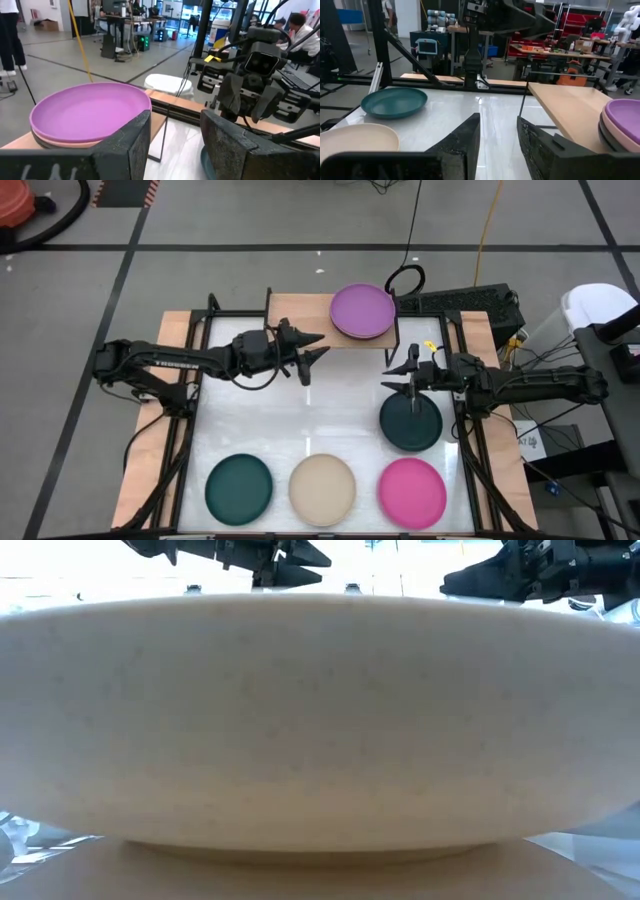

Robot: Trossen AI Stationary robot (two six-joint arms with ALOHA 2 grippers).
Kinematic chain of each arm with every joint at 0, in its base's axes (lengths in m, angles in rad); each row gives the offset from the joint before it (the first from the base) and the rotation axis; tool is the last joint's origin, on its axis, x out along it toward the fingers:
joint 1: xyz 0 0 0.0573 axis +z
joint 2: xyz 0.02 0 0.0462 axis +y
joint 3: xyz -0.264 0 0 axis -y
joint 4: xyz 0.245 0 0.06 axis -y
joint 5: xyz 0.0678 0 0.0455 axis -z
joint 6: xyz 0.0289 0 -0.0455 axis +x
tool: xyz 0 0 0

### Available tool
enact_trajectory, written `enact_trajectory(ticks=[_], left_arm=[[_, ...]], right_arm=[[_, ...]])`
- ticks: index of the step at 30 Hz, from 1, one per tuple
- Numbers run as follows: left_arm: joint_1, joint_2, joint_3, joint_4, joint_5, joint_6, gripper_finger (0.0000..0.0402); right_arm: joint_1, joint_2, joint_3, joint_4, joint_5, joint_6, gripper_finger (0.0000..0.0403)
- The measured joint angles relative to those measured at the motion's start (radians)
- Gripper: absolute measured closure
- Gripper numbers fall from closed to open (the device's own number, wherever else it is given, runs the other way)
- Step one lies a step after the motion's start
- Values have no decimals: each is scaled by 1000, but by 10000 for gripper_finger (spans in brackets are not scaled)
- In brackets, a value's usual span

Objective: Place and stack plates onto a shelf
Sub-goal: Put the pink plate on the shelf

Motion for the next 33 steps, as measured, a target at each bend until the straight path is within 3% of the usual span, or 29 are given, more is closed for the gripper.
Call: enact_trajectory(ticks=[21,25,29,33], left_arm=[[-5,0,0,9,3,46,225],[-3,-14,0,23,7,165,225],[23,-41,4,60,47,187,225],[16,-23,2,74,115,183,225]], right_arm=[[0,8,0,-190,-3,13,289],[8,9,3,-235,-24,41,289],[46,23,61,-372,-21,42,289],[75,82,152,-517,56,70,289]])
